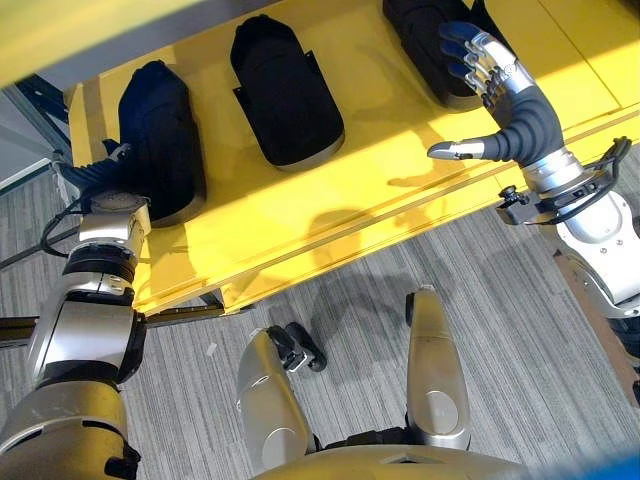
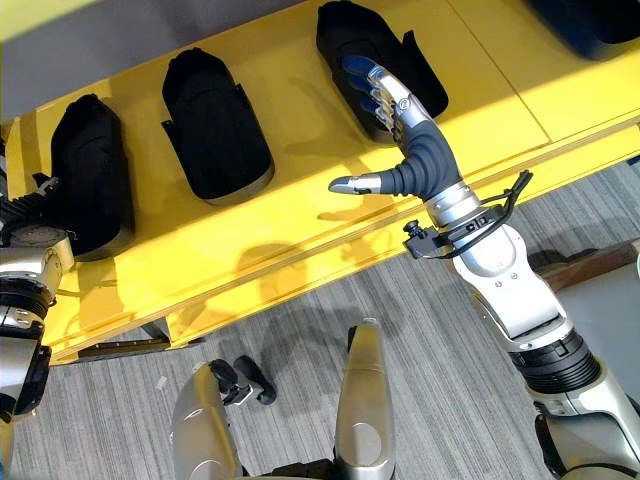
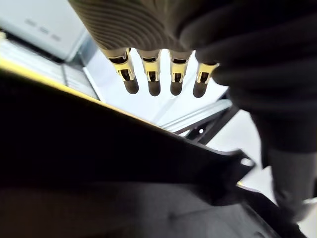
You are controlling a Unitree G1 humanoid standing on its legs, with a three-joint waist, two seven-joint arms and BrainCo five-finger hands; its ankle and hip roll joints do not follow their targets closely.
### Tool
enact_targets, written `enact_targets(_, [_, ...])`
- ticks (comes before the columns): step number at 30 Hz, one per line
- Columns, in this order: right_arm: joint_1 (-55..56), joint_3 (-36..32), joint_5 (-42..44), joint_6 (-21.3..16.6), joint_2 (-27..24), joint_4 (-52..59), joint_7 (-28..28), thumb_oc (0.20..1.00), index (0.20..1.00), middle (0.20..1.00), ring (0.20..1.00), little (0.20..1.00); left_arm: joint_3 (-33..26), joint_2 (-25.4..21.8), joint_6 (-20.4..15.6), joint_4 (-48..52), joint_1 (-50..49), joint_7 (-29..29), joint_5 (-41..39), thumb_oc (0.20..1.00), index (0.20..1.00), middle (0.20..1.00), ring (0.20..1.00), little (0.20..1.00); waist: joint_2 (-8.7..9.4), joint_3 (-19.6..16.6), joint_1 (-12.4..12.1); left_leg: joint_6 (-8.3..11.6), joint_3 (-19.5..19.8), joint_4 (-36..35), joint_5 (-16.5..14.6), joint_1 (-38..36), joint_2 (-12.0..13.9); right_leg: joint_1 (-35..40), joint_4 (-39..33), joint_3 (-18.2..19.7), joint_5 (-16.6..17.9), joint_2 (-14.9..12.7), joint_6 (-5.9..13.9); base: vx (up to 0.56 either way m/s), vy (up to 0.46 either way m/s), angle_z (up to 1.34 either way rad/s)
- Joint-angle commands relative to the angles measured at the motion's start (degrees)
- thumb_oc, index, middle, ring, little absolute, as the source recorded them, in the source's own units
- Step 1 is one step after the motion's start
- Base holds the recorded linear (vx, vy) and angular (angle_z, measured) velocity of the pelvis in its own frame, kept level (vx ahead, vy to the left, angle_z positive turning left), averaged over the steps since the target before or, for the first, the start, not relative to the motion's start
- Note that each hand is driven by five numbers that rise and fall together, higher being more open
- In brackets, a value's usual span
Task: Move parts from the plastic box to the shelf.
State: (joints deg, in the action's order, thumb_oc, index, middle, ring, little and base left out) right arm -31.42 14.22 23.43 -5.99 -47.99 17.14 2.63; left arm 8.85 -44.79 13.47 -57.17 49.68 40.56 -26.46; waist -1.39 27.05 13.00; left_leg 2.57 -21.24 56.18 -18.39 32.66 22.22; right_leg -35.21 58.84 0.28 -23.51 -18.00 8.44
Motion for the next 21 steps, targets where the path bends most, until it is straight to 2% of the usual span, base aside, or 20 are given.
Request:
enact_targets(1, [0.2, -3.3, -0.6, -2.4, 1.3, 3.2, 0.8, 1.0, 1.0, 1.0, 1.0, 1.0, -0.7, -1.4, -1.1, 0.8, 1.7, 4.7, -1.5, 1.0, 1.0, 1.0, 1.0, 1.0, 1.1, -1.5, -1.0, 2.29, 1.6, -2.3, -4.6, -5.0, -1.8, 2.7, -7.1, -4.6, 4.8, 1.1, -2.08, 0.0, 0.0, 0.0])
enact_targets(6, [0.4, -3.2, -0.6, -2.5, 1.7, 3.0, 0.8, 1.0, 1.0, 1.0, 1.0, 1.0, -1.4, -1.0, -1.7, 1.5, 1.6, 5.1, -3.0, 1.0, 1.0, 1.0, 1.0, 1.0, 1.26, -1.5, -1.4, 2.11, 1.7, -2.4, -4.5, -5.2, -2.0, 3.2, -7.1, -4.9, 4.7, 1.2, -2.19, 0.0, -0.032, 0.03])
enact_targets(13, [1.9, -3.1, -1.8, -2.9, 3.4, 3.7, 1.3, 1.0, 1.0, 1.0, 1.0, 1.0, -3.3, 1.5, -7.8, 6.3, -0.3, 7.6, -7.0, 1.0, 1.0, 1.0, 1.0, 1.0, 1.53, -1.4, -2.0, 2.03, 1.9, -4.2, -3.5, -6.2, -1.9, 4.2, -8.2, -5.5, 5.1, 1.1, -2.22, 0.01, -0.051, 0.03])
enact_targets(14, [3.1, -3.5, -2.6, -3.0, 4.2, 4.0, 1.1, 1.0, 1.0, 1.0, 1.0, 1.0, -4.4, 2.8, -9.7, 9.4, -2.1, 8.7, -6.3, 1.0, 1.0, 1.0, 1.0, 1.0, 1.63, -1.4, -2.4, 1.84, 1.9, -5.4, -3.0, -6.9, -1.9, 4.8, -8.9, -5.8, 5.2, 1.1, -2.27, 0.01, -0.083, 0.03])
enact_targets(21, [4.7, -3.9, -4.1, -3.2, 5.7, 4.2, 1.7, 1.0, 1.0, 1.0, 1.0, 1.0, -6.4, 5.4, -12.0, 16.8, -5.1, 10.1, -2.5, 1.0, 1.0, 1.0, 1.0, 1.0, 1.78, -1.6, -3.3, 1.57, 2.0, -6.7, -2.6, -7.9, -2.5, 6.4, -9.9, -6.5, 5.1, 1.1, -2.37, 0.02, -0.05, 0.04])
